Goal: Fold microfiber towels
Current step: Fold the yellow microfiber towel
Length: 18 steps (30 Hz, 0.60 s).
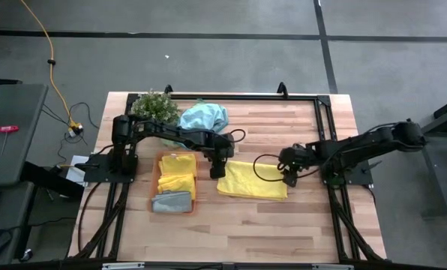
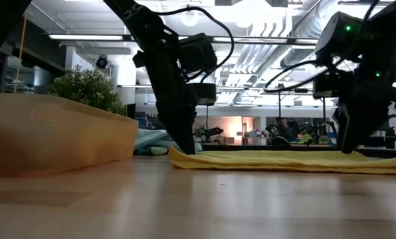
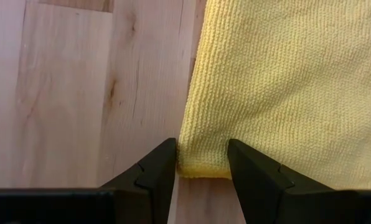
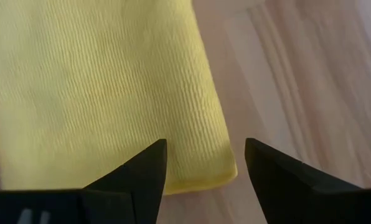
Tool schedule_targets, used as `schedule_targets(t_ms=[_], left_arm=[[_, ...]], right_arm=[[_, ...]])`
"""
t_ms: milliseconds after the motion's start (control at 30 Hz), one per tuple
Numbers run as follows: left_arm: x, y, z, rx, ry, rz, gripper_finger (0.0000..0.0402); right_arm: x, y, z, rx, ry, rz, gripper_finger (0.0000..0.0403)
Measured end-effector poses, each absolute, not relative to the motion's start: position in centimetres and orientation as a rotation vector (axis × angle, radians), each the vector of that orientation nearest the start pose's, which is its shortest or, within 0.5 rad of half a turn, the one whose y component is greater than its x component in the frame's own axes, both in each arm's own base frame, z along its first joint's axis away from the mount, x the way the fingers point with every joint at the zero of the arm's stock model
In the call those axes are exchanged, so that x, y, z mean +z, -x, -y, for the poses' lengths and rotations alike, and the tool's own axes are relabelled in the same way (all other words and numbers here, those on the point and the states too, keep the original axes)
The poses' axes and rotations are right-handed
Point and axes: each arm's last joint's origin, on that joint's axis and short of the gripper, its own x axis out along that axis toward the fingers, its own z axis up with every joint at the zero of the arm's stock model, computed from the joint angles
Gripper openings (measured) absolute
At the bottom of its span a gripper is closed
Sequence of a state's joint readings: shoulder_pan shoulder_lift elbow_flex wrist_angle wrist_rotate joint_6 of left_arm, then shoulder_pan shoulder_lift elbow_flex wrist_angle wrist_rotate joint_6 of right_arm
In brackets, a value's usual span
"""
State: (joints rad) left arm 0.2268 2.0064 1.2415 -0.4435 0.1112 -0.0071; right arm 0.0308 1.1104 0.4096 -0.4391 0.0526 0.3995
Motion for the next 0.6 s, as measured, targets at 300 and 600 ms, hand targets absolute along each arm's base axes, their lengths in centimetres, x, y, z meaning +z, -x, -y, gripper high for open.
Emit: schedule_targets(t_ms=[300,600], left_arm=[[12.6,-37.5,-8.3,0.121,0.196,-1.193,0.0138],[12.6,-37.5,-8.4,0.127,0.165,-1.192,0.0121]], right_arm=[[12.2,-16.1,-0.3,-0.206,-0.225,-1.122,0.0208],[12.2,-16.0,-0.2,-0.275,-0.280,-1.120,0.0104]])
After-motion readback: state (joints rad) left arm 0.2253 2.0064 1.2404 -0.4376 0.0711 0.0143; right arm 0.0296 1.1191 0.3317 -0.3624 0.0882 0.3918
